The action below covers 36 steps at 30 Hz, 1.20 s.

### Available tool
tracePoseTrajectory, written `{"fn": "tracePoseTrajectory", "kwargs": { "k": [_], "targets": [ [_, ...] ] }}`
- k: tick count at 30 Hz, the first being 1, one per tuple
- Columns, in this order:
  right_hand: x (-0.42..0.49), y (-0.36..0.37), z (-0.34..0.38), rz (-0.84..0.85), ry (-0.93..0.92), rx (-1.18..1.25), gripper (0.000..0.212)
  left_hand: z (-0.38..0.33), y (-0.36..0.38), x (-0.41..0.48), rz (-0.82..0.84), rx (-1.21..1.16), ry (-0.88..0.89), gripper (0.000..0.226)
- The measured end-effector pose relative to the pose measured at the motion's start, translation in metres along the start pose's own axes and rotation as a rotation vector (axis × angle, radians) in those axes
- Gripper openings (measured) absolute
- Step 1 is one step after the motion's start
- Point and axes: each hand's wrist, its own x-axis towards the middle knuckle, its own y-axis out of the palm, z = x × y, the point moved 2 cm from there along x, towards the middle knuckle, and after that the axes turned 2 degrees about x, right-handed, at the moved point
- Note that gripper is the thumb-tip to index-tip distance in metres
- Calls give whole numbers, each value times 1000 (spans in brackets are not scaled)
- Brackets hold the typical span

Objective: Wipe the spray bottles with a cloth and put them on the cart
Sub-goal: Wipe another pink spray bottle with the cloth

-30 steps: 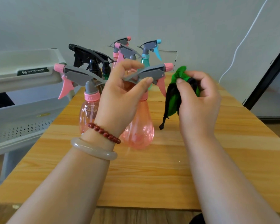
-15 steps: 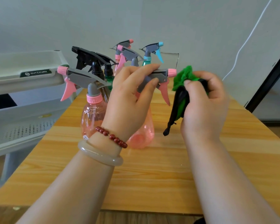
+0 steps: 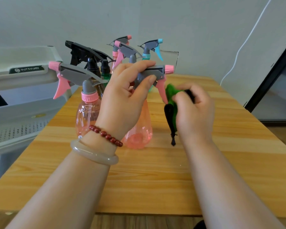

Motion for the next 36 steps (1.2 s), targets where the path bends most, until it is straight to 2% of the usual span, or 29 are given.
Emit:
{"fn": "tracePoseTrajectory", "kwargs": {
  "k": [3, 7, 10, 14, 16, 18, 20, 23, 25, 27, 29, 31, 33, 36],
  "targets": [
    [1, 5, 9, -39, -53, 123, 19, -1, 1, 0, -17, 10, 16, 27],
    [-17, 14, -6, 36, -158, -48, 23, 1, -1, 0, -4, -14, -20, 28],
    [-12, 7, -14, 18, -111, -114, 25, 0, -2, 0, 11, -22, -34, 28],
    [-3, 0, -1, -121, -51, 79, 20, -2, -1, 0, -1, 3, -16, 28],
    [-5, 6, 3, -28, -114, 103, 17, -2, 0, 0, -9, 5, -7, 28],
    [-11, 11, -2, 75, -167, 23, 18, -2, -1, 0, -9, -3, -11, 27],
    [-15, 10, -11, 101, -146, -42, 19, -2, -2, 0, -5, -12, -24, 27],
    [-5, -1, -13, -53, -38, -73, 22, -3, -2, -1, -4, -10, -14, 27],
    [7, -7, -2, -171, 24, 81, 25, -3, -1, -1, -15, 6, 8, 27],
    [13, -7, 12, -92, -49, 190, 27, -4, 0, -1, -34, 24, 25, 27],
    [12, 0, 20, 113, -139, 194, 26, -4, 2, -1, -46, 35, 36, 28],
    [9, 8, 17, 238, -93, 207, 40, -5, 2, -2, -53, 32, 43, 29],
    [7, 12, 15, 220, -75, 116, 33, -4, 2, -2, -47, 24, 42, 30],
    [8, 13, 18, 142, -153, -59, 15, -3, 2, -1, -29, 19, 31, 30]
  ]
}}
